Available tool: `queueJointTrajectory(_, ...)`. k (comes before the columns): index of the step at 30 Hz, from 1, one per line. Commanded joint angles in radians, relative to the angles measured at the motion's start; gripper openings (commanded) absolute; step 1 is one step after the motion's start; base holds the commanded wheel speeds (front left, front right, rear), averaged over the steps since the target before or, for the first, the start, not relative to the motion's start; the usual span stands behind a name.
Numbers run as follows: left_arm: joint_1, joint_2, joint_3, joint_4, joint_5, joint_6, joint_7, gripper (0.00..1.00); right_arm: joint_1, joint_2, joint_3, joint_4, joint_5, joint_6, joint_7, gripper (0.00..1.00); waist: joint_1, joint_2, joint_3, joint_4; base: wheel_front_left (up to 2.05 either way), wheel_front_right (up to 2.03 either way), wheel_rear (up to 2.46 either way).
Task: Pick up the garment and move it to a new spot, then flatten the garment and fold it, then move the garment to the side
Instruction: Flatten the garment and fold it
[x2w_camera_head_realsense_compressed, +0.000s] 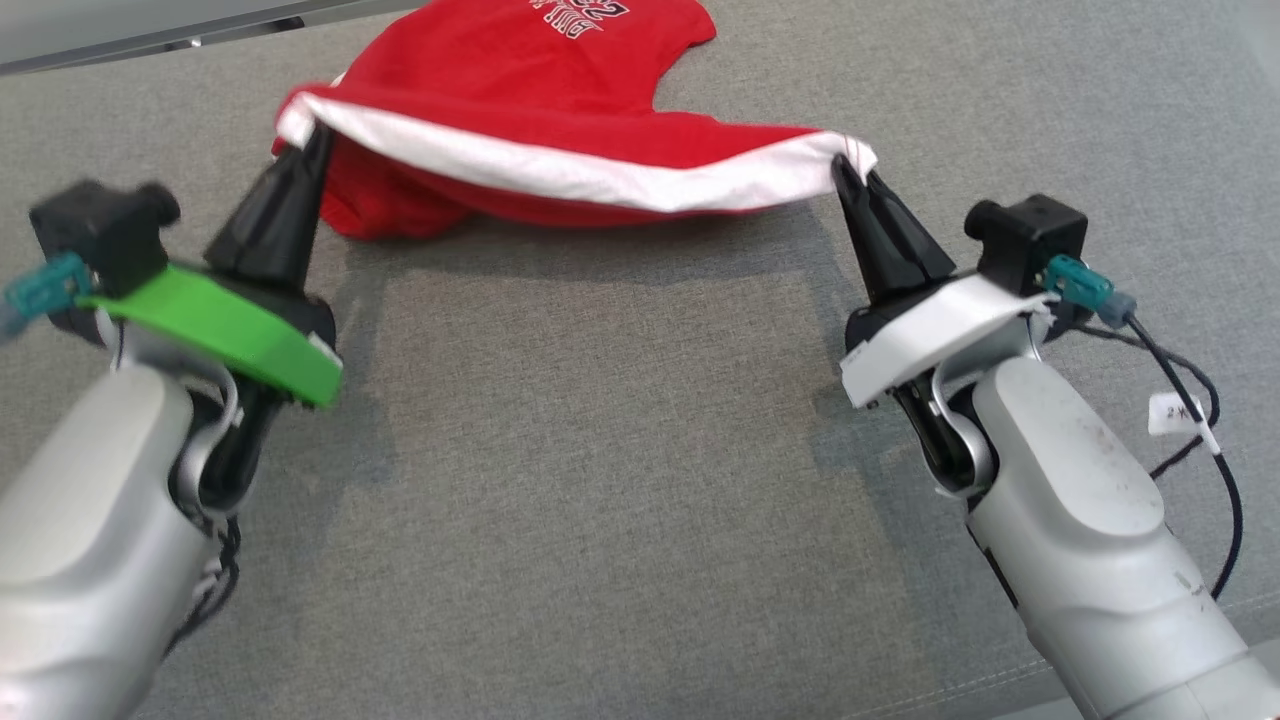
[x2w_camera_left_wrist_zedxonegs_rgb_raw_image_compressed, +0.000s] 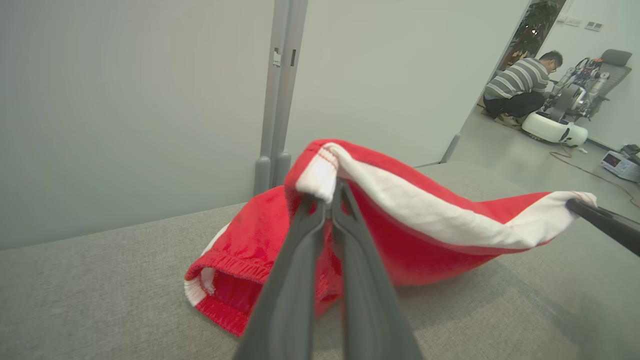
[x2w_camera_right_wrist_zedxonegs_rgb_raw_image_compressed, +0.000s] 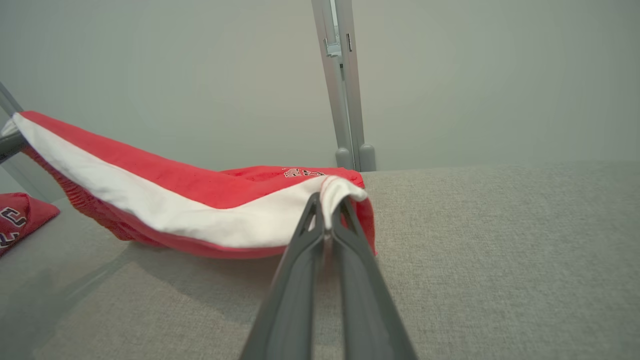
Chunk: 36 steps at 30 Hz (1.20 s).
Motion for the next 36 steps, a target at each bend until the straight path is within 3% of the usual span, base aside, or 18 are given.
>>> queueJointTrajectory(1, 0.062, 0.010, 0.003, -0.030, -0.010, -0.002, -0.011, 0.00, 0.038, -0.011, -0.005, -0.010, 0.000, 0.000, -0.009, 0.00, 0.0000, 0.0053, -0.003, 0.007, 0.00, 0.00, 0.00)
queueJointTrajectory(7, 0.268, -0.020, 0.064, -0.148, 0.033, -0.002, -0.017, 0.00, 0.132, -0.022, -0.060, -0.059, -0.027, 0.000, -0.008, 0.00, 0.0000, 0.0053, -0.012, 0.032, 0.00, 0.00, 0.00)
queueJointTrajectory(13, 0.471, -0.138, 0.209, -0.235, 0.102, -0.002, -0.016, 0.00, 0.222, -0.033, -0.105, -0.124, -0.081, 0.000, -0.008, 0.00, 0.0000, 0.0053, -0.036, 0.062, 0.00, 0.00, 0.00)
queueJointTrajectory(23, 0.693, -0.287, 0.312, -0.320, 0.234, -0.002, -0.016, 0.00, 0.414, -0.048, -0.159, -0.247, -0.140, 0.000, -0.008, 0.00, 0.0000, 0.0053, -0.119, 0.083, 0.00, 0.00, 0.00)
queueJointTrajectory(28, 0.807, -0.310, 0.328, -0.377, 0.275, -0.002, -0.016, 0.00, 0.542, -0.049, -0.196, -0.333, -0.146, 0.000, -0.008, 0.00, 0.0000, 0.0053, -0.199, 0.098, 0.00, 0.00, 0.00)
queueJointTrajectory(36, 0.936, -0.286, 0.322, -0.432, 0.320, -0.002, -0.016, 0.00, 0.715, -0.033, -0.234, -0.452, -0.165, 0.000, 0.023, 0.00, 0.0000, 0.0053, -0.291, 0.115, 0.00, 0.00, 0.00)
